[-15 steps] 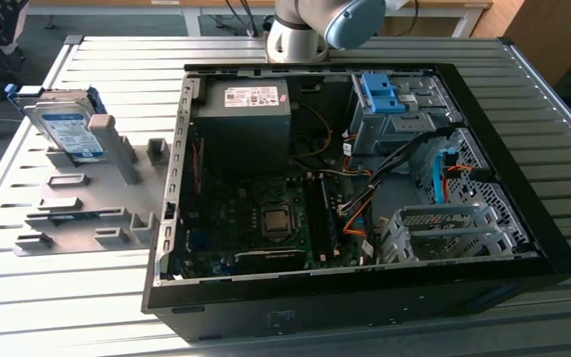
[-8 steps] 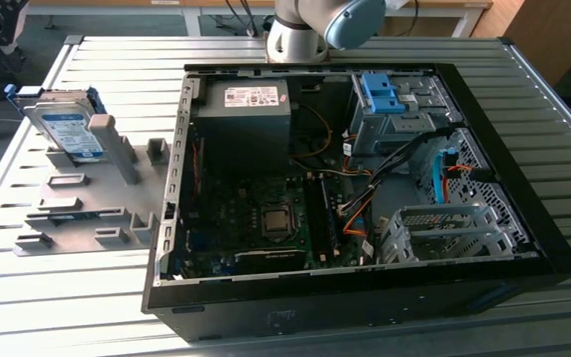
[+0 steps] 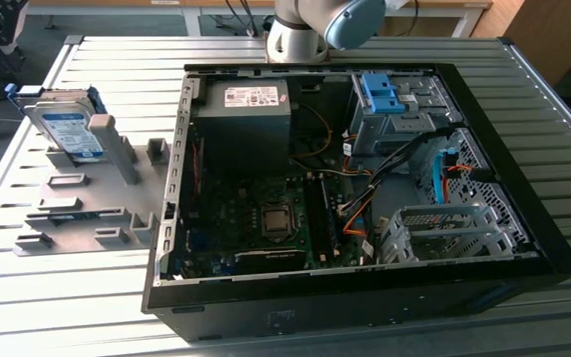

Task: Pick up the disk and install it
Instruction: 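Pick up the disk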

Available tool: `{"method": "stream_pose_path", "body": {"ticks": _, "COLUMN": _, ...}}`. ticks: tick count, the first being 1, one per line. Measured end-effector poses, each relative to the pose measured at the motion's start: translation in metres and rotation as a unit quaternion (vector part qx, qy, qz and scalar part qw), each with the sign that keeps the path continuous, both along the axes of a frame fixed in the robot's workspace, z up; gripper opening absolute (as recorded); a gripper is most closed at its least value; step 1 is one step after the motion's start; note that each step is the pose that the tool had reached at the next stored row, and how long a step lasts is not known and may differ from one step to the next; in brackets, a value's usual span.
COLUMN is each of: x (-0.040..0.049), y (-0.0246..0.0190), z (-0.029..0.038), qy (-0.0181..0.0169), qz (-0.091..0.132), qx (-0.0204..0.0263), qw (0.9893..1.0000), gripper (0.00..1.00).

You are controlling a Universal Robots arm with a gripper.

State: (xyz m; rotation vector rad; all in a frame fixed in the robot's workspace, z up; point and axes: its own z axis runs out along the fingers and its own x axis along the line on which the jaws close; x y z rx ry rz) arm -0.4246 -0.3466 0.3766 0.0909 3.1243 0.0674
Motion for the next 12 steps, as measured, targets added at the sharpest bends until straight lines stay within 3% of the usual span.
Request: {"method": "stream_pose_path", "body": {"ticks": 12, "x": 0.0, "y": 0.0, "z": 0.0, "qy": 0.0, "qz": 0.014, "qx": 0.0, "qw": 0.9999, "gripper": 0.11}}
